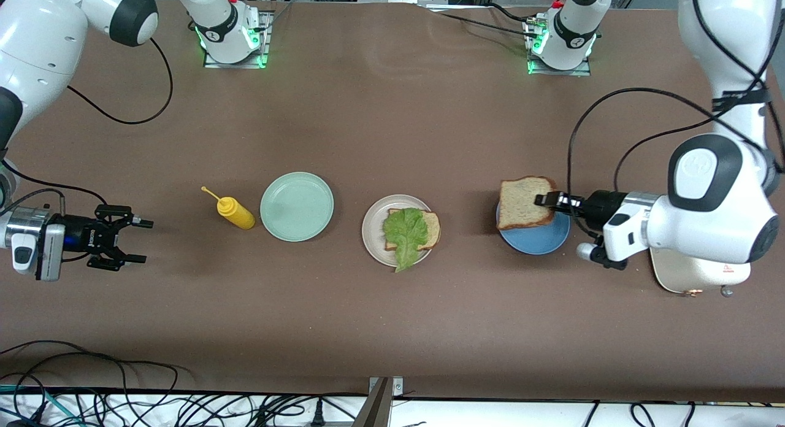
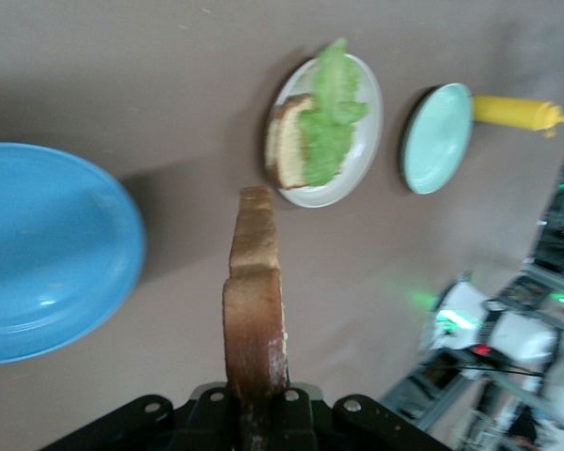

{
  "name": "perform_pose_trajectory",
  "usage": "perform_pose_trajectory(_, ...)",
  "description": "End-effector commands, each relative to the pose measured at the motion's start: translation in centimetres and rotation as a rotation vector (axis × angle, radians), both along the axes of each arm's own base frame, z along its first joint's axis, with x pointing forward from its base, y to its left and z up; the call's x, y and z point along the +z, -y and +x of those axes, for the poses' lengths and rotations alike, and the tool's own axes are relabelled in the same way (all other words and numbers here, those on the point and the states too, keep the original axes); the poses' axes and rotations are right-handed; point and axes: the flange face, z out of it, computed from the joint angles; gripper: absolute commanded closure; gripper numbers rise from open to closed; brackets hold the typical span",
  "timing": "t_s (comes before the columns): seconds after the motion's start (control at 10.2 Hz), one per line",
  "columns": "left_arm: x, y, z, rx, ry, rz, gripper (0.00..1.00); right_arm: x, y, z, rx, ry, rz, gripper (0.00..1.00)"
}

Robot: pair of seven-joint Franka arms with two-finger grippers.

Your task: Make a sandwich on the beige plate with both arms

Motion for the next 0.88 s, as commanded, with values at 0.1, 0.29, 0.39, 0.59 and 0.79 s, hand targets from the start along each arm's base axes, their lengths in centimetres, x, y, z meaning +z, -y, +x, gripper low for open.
perform_pose_trajectory(0.1, -3.4, 4.4, 0.0, 0.015, -0.086, -0.101, 1.00, 7.3, -1.8, -0.3, -0.023, -0.183, -0.226, 0.00)
perform_pose_trajectory(0.29, -4.9, 8.1, 0.0, 0.033, -0.096, -0.164, 1.00, 13.1, -1.7, -2.0, -0.048, -0.263, -0.380, 0.00)
perform_pose_trajectory(0.39, -5.6, 10.5, -0.1, 0.036, -0.073, -0.153, 1.00, 16.1, -2.4, -2.8, -0.075, -0.306, -0.452, 0.00)
perform_pose_trajectory(0.59, -7.4, 13.5, -0.2, 0.088, -0.080, -0.130, 1.00, 21.7, -4.0, -4.0, -0.144, -0.326, -0.713, 0.00)
perform_pose_trajectory(0.79, -8.8, 16.1, -0.1, 0.167, -0.087, -0.107, 1.00, 25.8, -6.4, -5.3, -0.237, -0.299, -0.917, 0.00)
